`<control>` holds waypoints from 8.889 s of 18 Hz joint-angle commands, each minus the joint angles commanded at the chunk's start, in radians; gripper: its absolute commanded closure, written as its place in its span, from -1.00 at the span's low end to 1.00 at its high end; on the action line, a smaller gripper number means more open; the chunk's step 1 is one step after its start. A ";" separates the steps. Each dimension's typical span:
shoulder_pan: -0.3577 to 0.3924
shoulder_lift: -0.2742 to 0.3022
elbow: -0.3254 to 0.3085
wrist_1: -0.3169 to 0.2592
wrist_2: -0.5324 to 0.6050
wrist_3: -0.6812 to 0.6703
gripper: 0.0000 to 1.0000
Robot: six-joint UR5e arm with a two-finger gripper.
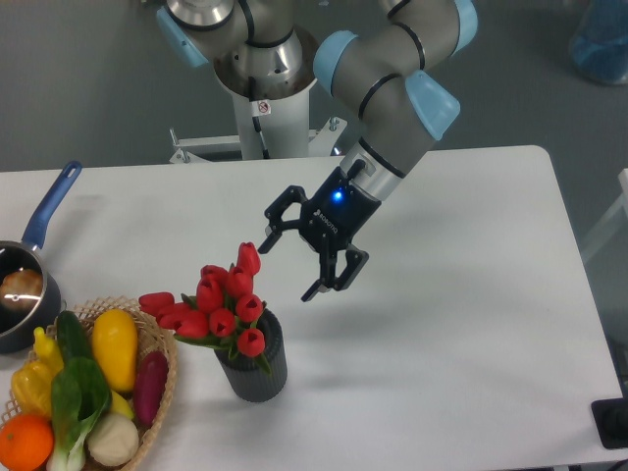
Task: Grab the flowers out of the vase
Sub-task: 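Move the open gripper down toward the red tulip stems above the vase, then lower the open gripper around the tulip stems at the vase rim, then adjust the gripper position around the tulip stems, pushing the bouquet, then close the gripper on the tulip stems just above the vase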
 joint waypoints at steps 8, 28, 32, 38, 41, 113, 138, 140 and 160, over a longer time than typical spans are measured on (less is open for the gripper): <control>-0.031 -0.044 0.023 0.008 -0.043 -0.002 -1.00; -0.087 -0.120 0.098 0.029 -0.058 0.009 -1.00; -0.094 -0.132 0.101 0.034 -0.081 0.009 -1.00; -0.100 -0.133 0.101 0.035 -0.083 0.009 -1.00; -0.104 -0.135 0.101 0.035 -0.083 0.011 -1.00; -0.061 -0.133 0.040 0.040 -0.227 0.023 -1.00; -0.081 -0.147 0.040 0.041 -0.222 0.115 -1.00; -0.081 -0.147 0.040 0.041 -0.222 0.115 -0.92; -0.084 -0.153 0.041 0.040 -0.226 0.113 -0.10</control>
